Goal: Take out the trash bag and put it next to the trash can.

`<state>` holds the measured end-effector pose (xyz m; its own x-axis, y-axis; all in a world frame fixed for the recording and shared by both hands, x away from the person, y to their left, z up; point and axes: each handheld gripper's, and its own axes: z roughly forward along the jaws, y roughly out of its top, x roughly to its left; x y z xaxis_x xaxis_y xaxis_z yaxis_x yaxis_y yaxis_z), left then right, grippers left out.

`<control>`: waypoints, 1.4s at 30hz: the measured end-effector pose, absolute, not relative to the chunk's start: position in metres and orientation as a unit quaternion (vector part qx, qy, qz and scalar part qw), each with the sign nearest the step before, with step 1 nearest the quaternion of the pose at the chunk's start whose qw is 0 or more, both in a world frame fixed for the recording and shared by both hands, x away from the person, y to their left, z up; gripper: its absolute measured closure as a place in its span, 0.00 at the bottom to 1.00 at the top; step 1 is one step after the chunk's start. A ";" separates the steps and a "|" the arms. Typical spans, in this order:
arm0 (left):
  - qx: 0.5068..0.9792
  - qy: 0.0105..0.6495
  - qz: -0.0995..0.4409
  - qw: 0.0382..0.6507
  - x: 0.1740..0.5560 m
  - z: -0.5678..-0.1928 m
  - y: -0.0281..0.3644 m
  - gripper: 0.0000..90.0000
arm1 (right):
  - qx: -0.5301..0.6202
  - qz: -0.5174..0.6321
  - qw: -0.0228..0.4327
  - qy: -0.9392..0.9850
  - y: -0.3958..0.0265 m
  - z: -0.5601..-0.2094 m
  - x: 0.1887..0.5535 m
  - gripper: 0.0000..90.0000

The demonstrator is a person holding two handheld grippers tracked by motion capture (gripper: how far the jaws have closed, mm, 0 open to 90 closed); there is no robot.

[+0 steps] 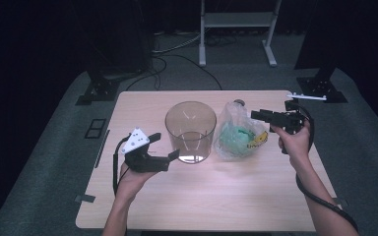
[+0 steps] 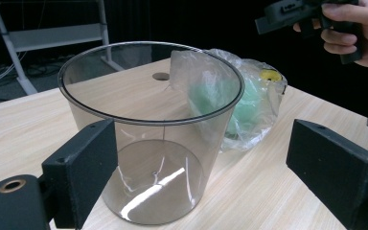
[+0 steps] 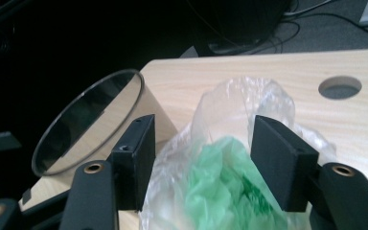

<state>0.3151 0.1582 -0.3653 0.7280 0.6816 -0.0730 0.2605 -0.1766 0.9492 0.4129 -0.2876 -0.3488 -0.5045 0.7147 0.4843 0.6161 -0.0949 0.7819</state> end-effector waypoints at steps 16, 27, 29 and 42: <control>0.747 0.317 0.186 0.554 0.315 -0.367 0.157 0.10 | 0.492 0.554 0.036 0.671 -0.304 -0.372 0.385 0.44; 0.749 0.316 0.185 0.553 0.315 -0.368 0.156 0.10 | 0.489 0.564 0.034 0.664 -0.312 -0.381 0.368 0.44; 0.750 0.315 0.185 0.552 0.315 -0.369 0.156 0.10 | 0.490 0.566 0.031 0.663 -0.314 -0.384 0.366 0.44; 0.752 0.315 0.182 0.550 0.315 -0.371 0.153 0.10 | 0.497 0.578 0.009 0.647 -0.323 -0.406 0.351 0.43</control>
<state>0.3153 0.1530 -0.3709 0.7357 0.6733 -0.0734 0.2739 -0.1967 0.9414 0.3510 -0.3230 -0.4061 -0.5061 0.6531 0.5633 0.6326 -0.1628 0.7572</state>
